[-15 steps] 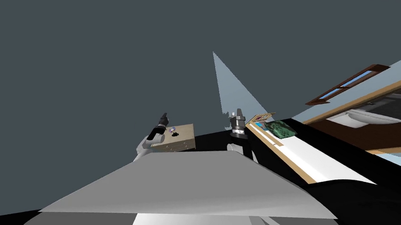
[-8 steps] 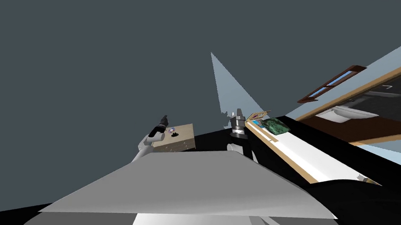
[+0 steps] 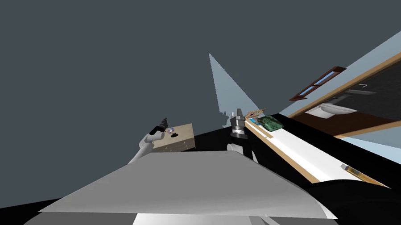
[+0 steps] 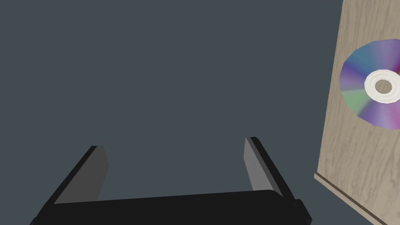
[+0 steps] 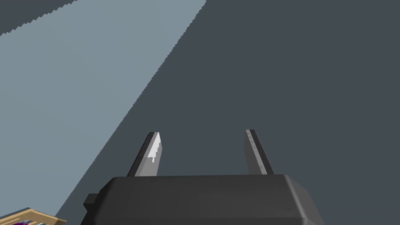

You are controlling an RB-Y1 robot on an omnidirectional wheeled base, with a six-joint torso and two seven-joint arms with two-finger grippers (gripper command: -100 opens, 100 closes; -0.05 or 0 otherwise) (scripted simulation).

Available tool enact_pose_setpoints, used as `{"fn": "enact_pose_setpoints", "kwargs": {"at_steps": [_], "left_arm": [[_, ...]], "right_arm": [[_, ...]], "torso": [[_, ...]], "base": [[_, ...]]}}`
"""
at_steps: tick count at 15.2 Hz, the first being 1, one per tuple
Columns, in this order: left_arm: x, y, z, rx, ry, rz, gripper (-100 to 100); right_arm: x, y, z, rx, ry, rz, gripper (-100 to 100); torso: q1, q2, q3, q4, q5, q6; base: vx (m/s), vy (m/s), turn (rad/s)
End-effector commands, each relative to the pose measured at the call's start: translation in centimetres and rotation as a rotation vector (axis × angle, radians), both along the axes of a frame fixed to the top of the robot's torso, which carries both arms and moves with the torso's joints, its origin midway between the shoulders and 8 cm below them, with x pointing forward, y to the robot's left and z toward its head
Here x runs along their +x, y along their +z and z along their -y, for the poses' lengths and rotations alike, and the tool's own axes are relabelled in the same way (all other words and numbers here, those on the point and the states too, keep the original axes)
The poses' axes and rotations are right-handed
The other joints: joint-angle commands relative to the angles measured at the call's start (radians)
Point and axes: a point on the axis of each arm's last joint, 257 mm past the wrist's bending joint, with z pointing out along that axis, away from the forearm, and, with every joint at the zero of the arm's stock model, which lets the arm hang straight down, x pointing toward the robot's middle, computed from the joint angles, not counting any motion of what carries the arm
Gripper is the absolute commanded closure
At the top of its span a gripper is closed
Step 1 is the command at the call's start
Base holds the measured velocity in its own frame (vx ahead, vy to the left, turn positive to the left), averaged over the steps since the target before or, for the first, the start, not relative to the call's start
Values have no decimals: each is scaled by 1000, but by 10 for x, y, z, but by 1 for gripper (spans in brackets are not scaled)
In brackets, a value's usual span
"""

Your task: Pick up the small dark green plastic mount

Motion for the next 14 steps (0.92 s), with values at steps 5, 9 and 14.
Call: {"fn": "enact_pose_setpoints", "kwargs": {"at_steps": [5,9,14], "left_arm": [[-10,-39,-16,-31,44,-113,-100],[-15,-65,-27,-74,85,-219,-100],[-31,-95,-34,-105,121,-311,-100]], "right_arm": [[0,0,0,0,0,0,0],[0,0,0,0,0,0,0],[0,0,0,0,0,0,0]], "torso": [[0,0,0,0,0,0],[0,0,0,0,0,0],[0,0,0,0,0,0]], "base": [[-18,19,-62],[-20,28,-82],[-19,24,-76]]}}
